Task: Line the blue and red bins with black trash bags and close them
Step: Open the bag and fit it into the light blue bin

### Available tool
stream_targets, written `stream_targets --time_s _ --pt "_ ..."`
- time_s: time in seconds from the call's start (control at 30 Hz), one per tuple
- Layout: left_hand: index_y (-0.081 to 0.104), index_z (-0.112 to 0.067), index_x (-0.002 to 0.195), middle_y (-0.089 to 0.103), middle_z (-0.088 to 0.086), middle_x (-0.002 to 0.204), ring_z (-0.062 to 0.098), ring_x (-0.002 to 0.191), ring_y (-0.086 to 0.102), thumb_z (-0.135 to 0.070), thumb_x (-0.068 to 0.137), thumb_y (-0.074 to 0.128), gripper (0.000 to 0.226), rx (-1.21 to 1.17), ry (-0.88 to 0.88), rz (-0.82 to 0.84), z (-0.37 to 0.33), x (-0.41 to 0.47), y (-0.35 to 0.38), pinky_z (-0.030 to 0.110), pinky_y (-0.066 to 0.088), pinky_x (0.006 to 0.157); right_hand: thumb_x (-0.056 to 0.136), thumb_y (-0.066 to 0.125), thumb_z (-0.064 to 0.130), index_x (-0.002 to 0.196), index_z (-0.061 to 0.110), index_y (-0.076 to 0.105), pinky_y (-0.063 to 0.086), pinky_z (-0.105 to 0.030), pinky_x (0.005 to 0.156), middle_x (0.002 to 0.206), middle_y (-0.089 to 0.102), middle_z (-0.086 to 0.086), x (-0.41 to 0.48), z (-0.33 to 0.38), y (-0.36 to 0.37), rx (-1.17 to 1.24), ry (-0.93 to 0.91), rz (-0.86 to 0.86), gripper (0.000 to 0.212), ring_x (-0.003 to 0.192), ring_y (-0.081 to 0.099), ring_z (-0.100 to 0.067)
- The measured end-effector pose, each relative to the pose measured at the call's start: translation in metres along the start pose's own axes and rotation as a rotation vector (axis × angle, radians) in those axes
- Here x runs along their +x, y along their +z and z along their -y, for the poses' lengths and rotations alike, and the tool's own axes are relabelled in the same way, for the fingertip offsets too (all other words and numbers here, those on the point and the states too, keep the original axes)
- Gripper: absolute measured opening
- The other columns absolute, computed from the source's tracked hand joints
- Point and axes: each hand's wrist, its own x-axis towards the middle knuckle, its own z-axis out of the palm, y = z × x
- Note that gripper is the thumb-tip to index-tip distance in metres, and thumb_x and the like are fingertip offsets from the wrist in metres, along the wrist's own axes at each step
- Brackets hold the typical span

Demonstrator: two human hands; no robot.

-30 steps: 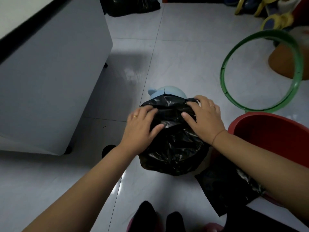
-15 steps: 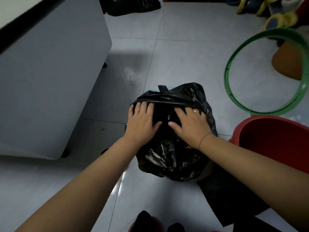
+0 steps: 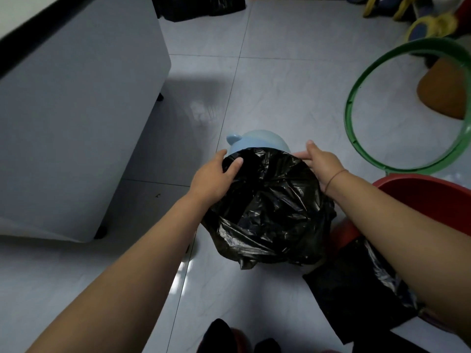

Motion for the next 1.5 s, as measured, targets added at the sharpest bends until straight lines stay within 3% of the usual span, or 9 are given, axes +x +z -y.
stream_targets --time_s 0.1,0.23,0.3,0.4,0.57,0.77,1.03,1.2,1.5 --pt "0.053 -0.027 0.126 0.063 -0.003 0.121 0.018 0.114 0.057 -0.063 0.091 0.035 0.054 -0.311 -0.107 -0.009 0.004 -0.005 -0.004 0.033 0.042 0.091 0.099 0.033 0.030 0.076 0.005 0.059 0.046 -0.022 0.050 0.067 0.062 -0.011 0.003 -0.014 -0.004 0.207 0.180 -0.120 0.043 0.054 0.056 -0.022" --pt "0.062 -0.029 0.101 0.061 -0.015 0.096 -0.001 0.087 0.059 -0.056 0.096 0.030 0.042 -0.716 -0.246 -0.021 0.009 -0.027 -0.006 0.020 0.041 0.075 0.095 0.036 0.023 0.074 0.009 0.052 0.043 -0.026 0.059 0.073 0.053 -0.009 0.001 -0.007 -0.009 0.112 0.137 -0.273 0.031 0.067 0.051 -0.025" --pt "0.061 -0.028 0.104 0.063 -0.013 0.104 0.004 0.099 0.059 -0.052 0.097 0.033 0.038 -0.663 -0.200 -0.098 0.016 -0.044 -0.004 0.023 0.045 0.086 0.092 0.040 0.028 0.081 0.011 0.060 0.045 -0.031 0.076 0.084 0.059 -0.005 -0.022 -0.001 -0.012 -0.199 -0.240 -0.352 0.028 0.084 0.055 -0.021" --pt "0.056 -0.026 0.122 0.055 -0.010 0.124 0.009 0.121 0.048 -0.048 0.095 0.039 0.039 -0.348 0.130 -0.245 0.026 -0.081 -0.003 0.032 0.035 0.104 0.091 0.040 0.047 0.099 0.024 0.065 0.043 -0.019 0.085 0.092 0.067 0.011 -0.094 -0.006 -0.009 -0.437 -0.671 0.067 0.035 0.090 0.060 -0.004" --pt "0.059 -0.030 0.092 0.053 -0.010 0.132 0.009 0.133 0.037 -0.047 0.092 0.041 0.024 -0.069 0.400 -0.150 0.034 -0.128 0.001 0.037 0.027 0.108 0.087 0.035 0.058 0.114 0.034 0.063 0.022 -0.006 0.091 0.089 0.052 0.031 -0.155 -0.047 -0.020 -0.855 -0.697 0.286 0.046 0.098 0.039 0.023" --pt "0.055 -0.023 0.072 0.046 -0.007 0.137 0.012 0.140 0.029 -0.052 0.095 0.035 0.042 0.002 0.478 -0.118 0.048 -0.154 0.011 0.039 0.032 0.108 0.088 0.040 0.047 0.097 0.024 0.070 0.031 -0.028 0.087 0.090 0.060 0.015 -0.171 -0.070 -0.023 -0.796 -0.807 0.184 0.038 0.094 0.051 -0.002" --pt "0.064 -0.016 0.105 0.011 0.012 0.160 0.035 0.147 0.008 -0.058 0.093 0.041 0.049 0.428 0.624 -0.199 0.079 -0.159 0.038 0.045 0.008 0.119 0.088 0.045 0.048 0.091 0.011 0.063 0.040 -0.016 0.082 0.100 0.046 0.001 -0.173 -0.099 -0.030 -0.685 -0.846 0.140 0.041 0.095 0.048 -0.007" --pt "0.053 -0.020 0.123 0.005 0.012 0.161 0.033 0.147 0.010 -0.059 0.092 0.041 0.051 0.581 0.637 -0.246 0.099 -0.160 0.050 0.050 0.007 0.118 0.092 0.033 0.053 0.099 0.008 0.063 0.028 -0.027 0.112 0.102 0.060 0.000 -0.172 -0.104 -0.030 -0.853 -0.941 0.098 0.054 0.105 0.051 -0.007" --pt "0.036 -0.020 0.143 0.004 0.013 0.160 0.028 0.147 0.012 -0.060 0.093 0.033 0.064 0.673 0.613 -0.173 0.115 -0.175 0.050 0.051 0.011 0.117 0.093 0.028 0.056 0.099 0.010 0.060 0.019 -0.025 0.113 0.097 0.062 0.001 -0.168 -0.117 -0.027 -0.958 -0.940 0.044 0.056 0.101 0.051 -0.009"
